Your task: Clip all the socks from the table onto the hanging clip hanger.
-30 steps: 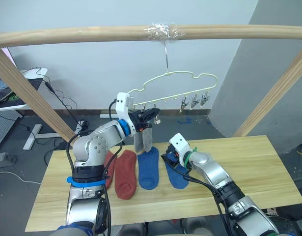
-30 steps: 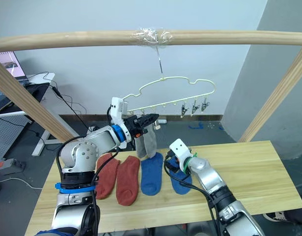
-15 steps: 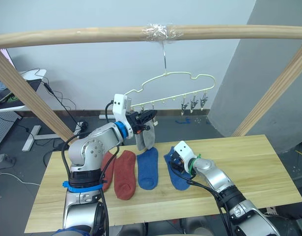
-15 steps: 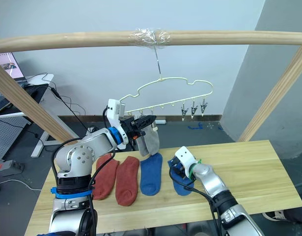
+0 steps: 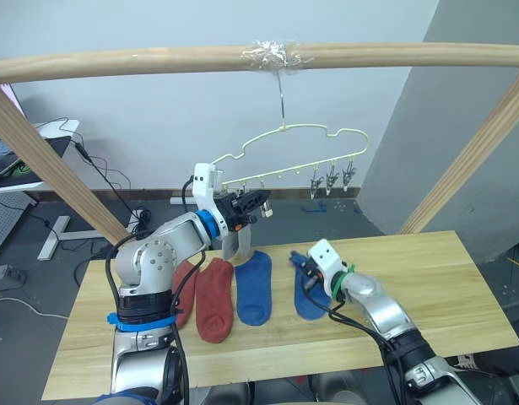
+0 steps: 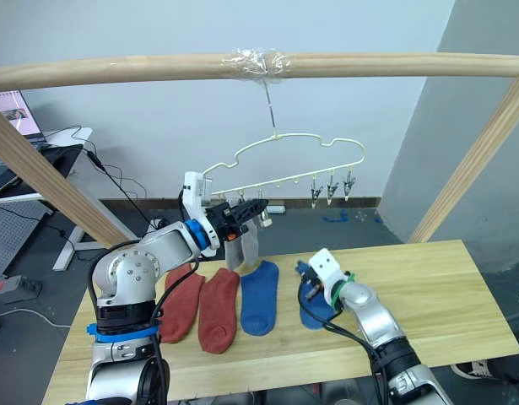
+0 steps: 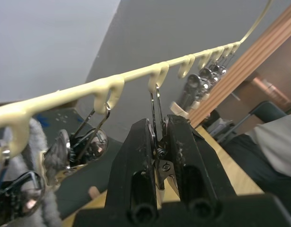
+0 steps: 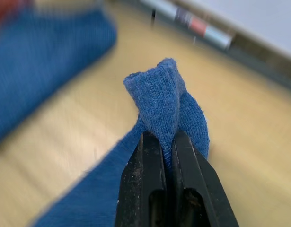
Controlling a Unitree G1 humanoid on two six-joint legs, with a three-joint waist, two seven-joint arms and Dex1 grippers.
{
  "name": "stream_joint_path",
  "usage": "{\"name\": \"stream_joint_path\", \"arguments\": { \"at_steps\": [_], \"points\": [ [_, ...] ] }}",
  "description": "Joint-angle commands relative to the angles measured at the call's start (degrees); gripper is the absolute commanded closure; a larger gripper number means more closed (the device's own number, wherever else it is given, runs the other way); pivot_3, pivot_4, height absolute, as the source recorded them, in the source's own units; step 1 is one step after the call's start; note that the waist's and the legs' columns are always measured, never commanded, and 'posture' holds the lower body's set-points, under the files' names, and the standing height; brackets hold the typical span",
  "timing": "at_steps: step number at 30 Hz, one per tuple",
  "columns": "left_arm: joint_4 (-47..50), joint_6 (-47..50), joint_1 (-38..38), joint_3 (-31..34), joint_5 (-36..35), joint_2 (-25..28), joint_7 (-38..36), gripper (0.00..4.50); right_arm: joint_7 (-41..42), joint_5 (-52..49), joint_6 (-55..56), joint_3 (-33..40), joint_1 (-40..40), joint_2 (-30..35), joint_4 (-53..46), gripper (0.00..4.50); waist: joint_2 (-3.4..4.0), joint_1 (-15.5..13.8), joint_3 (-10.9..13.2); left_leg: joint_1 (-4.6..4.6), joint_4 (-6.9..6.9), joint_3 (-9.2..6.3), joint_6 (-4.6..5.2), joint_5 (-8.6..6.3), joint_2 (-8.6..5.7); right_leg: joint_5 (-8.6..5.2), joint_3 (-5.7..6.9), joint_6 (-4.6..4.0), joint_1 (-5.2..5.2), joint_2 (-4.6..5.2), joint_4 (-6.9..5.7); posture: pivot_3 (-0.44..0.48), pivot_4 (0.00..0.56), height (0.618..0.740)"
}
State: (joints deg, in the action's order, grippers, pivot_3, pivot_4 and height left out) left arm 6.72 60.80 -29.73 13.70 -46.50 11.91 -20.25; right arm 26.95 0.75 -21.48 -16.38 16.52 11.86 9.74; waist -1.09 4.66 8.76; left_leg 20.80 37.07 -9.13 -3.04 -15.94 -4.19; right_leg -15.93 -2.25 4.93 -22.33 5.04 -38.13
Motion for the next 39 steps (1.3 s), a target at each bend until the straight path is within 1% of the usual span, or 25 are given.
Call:
{"name": "stream_joint_path", "arguments": {
  "at_steps": [1, 6, 11, 18, 30, 35, 39],
  "points": [
    [1.2, 2.4, -1.4, 3.0, -5.0, -1.1, 1.8, 4.33, 1.3, -1.7, -3.9, 0.4, -0.4, 0.3, -12.1, 4.47, -0.01, 0.0, 0.0, 0.0, 0.0, 0.0, 0.0, 0.0, 0.0, 0.0, 0.0, 0.0, 0.0, 0.0, 0.0, -0.051, 0.095, 0.74],
    [0.0, 5.0, -2.8, 6.3, -10.4, -2.9, 5.1, 4.33, 2.3, -1.0, -8.0, -1.6, -2.3, 2.4, -24.6, 4.47, -0.13, -0.3, -0.2, 0.03, 0.01, -0.01, 0.0, 0.0, -0.01, 0.0, 0.01, 0.0, 0.0, 0.01, 0.04, -0.061, 0.093, 0.74],
    [-0.3, 6.3, -3.0, 6.6, -12.4, -2.4, 6.4, 4.33, 1.1, -0.2, -11.0, -2.7, -2.6, 2.7, -30.6, 4.47, -0.16, -0.4, -0.3, 0.01, 0.03, 0.01, 0.0, 0.0, -0.01, 0.0, 0.0, 0.0, 0.0, 0.01, 0.0, -0.071, 0.093, 0.74],
    [0.2, 6.2, -2.2, 5.3, -13.2, -2.4, 7.1, 4.33, 0.1, -0.7, -14.4, -1.7, -0.7, 1.4, -32.8, 4.47, -0.18, -0.5, -0.3, 0.01, 0.03, 0.01, -0.02, 0.01, -0.01, 0.0, -0.01, 0.0, 0.0, 0.0, 0.01, -0.077, 0.095, 0.74],
    [-0.1, 5.2, -2.4, 5.2, -13.4, -1.9, 7.2, 4.33, -1.4, 0.6, -16.3, -0.9, -0.3, 3.5, -35.3, 4.47, -0.18, -0.5, -0.3, 0.01, 0.02, 0.02, -0.01, 0.01, -0.02, 0.0, -0.01, 0.0, 0.0, 0.0, 0.01, -0.079, 0.095, 0.74],
    [-1.0, 4.2, -2.7, 4.3, -12.0, -2.0, 7.0, 4.33, -1.2, 2.1, -14.8, -2.8, 0.5, 5.0, -35.6, 4.47, -0.18, -0.5, -0.3, 0.01, 0.02, 0.03, -0.02, 0.0, -0.02, 0.0, -0.02, 0.0, 0.0, 0.0, 0.01, -0.086, 0.094, 0.74],
    [-1.8, 3.4, -3.3, 4.2, -12.3, -2.1, 7.1, 4.33, -1.3, 2.4, -14.7, -3.9, 0.4, 5.0, -35.6, 4.47, -0.19, -0.4, -0.3, 0.01, 0.01, 0.03, -0.02, 0.0, -0.01, 0.0, -0.01, 0.0, 0.0, 0.0, 0.01, -0.087, 0.095, 0.74]
  ]
}}
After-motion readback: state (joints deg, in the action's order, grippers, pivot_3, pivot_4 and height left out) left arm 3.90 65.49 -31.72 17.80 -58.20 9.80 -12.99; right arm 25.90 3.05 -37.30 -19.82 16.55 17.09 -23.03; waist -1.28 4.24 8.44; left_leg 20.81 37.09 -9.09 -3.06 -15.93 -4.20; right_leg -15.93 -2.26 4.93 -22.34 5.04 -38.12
